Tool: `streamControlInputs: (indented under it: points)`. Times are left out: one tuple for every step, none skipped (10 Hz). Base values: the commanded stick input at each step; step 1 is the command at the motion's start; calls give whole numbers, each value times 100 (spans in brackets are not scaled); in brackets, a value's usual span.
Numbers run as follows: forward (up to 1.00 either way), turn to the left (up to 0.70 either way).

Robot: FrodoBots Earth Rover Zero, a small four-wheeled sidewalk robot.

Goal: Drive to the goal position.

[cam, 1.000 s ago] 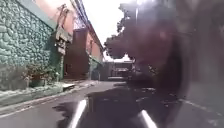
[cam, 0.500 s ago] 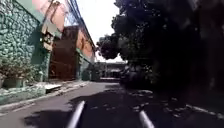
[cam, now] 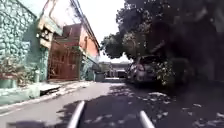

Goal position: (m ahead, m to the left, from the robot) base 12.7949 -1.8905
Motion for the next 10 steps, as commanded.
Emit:
streamControlInputs:
  points:
    - [100, -1]
    - [100, -24]
    - [100, -39]
    - [100, -39]
    - [100, -39]
    - [100, -39]
    - [100, -39]
    - [100, -25]
    - [100, -12]
    - [100, 0]
